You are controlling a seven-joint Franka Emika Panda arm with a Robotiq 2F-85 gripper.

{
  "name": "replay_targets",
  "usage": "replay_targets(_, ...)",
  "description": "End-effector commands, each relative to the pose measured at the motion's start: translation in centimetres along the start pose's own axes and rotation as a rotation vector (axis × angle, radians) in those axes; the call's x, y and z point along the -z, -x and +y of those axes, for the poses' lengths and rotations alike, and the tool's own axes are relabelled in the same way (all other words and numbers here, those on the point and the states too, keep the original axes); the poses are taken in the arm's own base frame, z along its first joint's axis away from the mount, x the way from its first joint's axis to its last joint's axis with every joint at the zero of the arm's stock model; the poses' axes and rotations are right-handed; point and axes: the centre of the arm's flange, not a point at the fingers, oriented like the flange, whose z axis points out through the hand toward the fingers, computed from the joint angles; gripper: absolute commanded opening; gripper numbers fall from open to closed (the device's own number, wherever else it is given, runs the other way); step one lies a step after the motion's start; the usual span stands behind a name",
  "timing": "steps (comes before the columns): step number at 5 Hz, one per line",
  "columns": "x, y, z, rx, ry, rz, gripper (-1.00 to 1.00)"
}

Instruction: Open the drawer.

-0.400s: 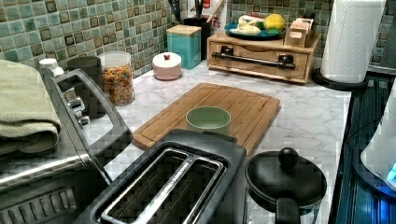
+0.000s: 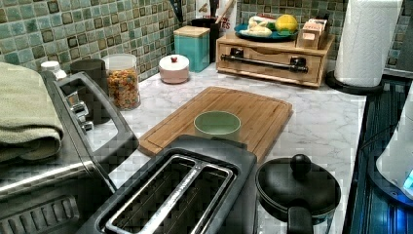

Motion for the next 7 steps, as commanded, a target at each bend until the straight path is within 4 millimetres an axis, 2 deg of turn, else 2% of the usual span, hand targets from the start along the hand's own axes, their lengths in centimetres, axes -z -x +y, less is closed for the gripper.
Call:
replay_targets(1, -1.4, 0.9, 3.0, 0.149, -0.019, 0.053, 1.0)
replay_targets(3, -2.8, -1.5, 9.5, 0.398, 0.029, 0.018, 1.0)
replay_targets(4, -3.6, -3.0, 12.1, 0.45, 0.083, 0.038, 1.0)
replay_targets(5, -5.5, -3.3, 15.2, 0.502, 0.094, 0.125, 1.0)
replay_targets(7, -9.3, -5.1, 18.5, 0.612, 0.145, 0.123, 1.0)
